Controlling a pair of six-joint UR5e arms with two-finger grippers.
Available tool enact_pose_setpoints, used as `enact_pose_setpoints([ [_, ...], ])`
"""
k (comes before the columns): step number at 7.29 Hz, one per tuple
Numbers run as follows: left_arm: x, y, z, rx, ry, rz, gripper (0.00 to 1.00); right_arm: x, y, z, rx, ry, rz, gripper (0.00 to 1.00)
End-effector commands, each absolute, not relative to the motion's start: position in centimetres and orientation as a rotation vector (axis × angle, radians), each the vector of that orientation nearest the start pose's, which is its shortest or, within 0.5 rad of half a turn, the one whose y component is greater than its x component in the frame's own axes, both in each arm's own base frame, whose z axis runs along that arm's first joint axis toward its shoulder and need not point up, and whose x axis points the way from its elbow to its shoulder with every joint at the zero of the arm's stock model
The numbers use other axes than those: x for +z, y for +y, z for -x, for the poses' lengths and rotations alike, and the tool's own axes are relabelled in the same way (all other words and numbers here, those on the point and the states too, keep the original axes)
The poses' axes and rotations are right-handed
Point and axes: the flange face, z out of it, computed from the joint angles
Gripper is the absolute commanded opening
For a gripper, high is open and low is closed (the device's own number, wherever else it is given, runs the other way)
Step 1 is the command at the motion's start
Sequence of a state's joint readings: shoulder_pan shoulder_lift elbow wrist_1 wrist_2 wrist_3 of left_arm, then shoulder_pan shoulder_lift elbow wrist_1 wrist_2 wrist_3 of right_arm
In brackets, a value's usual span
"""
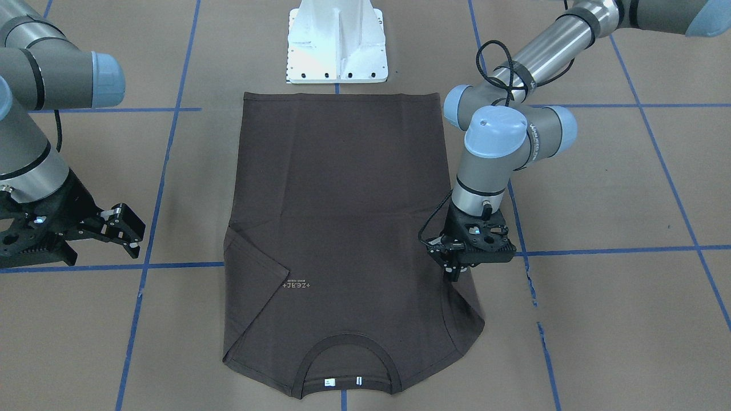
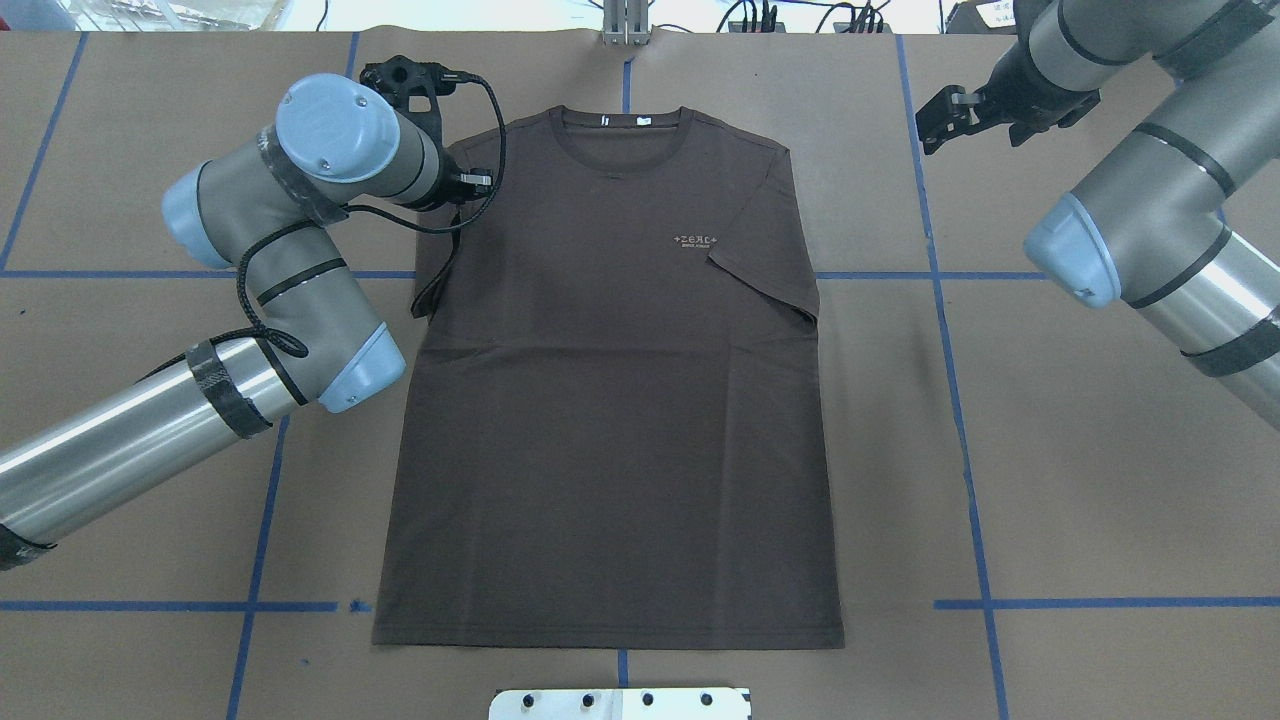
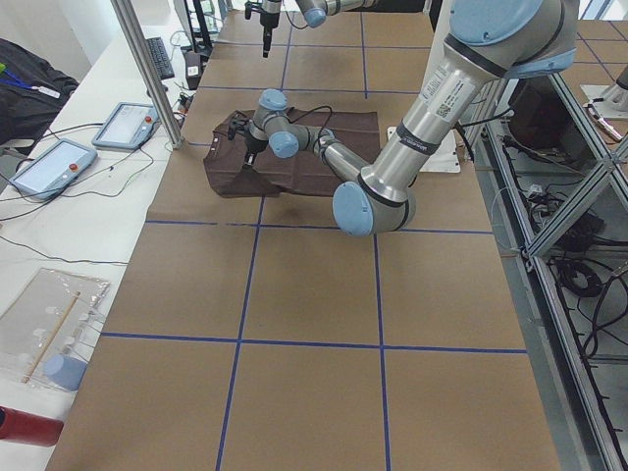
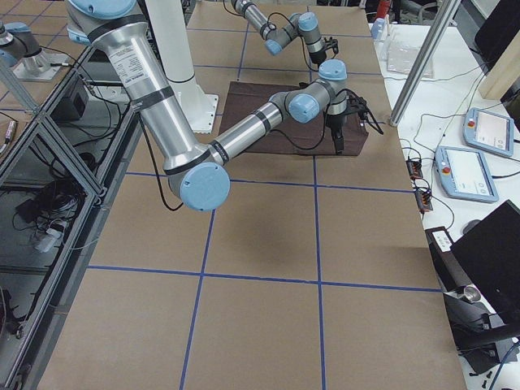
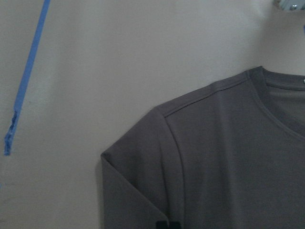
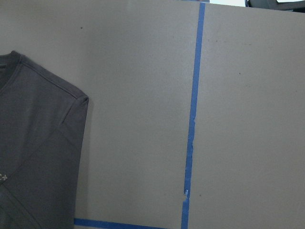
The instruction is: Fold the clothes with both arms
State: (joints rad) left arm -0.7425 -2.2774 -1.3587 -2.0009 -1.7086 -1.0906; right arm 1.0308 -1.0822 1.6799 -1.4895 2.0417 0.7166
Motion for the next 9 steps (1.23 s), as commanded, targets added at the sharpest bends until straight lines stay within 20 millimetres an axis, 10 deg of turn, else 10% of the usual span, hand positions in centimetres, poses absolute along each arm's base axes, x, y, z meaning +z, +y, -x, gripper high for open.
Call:
enact_pose_setpoints([
  [1,26.2,-60.1,-49.9,-0.191,0.846,-0.408,0.00,32.2,-60.9,26.2,0.012,-0.759,-0.272,1.00],
  [3,25.9,-59.7,-50.5,-0.210,0.859,-0.394,0.00,32.3,-60.8,26.2,0.013,-0.758,-0.273,1.00],
  [4,25.8,-59.6,-50.5,-0.186,0.857,-0.403,0.70,32.4,-60.8,26.2,0.013,-0.758,-0.271,1.00],
  [5,25.4,-59.3,-50.3,-0.142,0.855,-0.427,1.00,32.2,-60.8,26.2,0.014,-0.759,-0.274,1.00],
  [7,23.9,-57.0,-48.7,-0.071,0.924,-0.424,1.00,30.9,-59.6,26.7,0.027,-0.782,-0.279,1.00],
  [9,24.6,-52.5,-45.1,-0.052,0.965,-0.445,1.00,31.2,-54.1,31.9,0.100,-0.842,-0.255,1.00],
])
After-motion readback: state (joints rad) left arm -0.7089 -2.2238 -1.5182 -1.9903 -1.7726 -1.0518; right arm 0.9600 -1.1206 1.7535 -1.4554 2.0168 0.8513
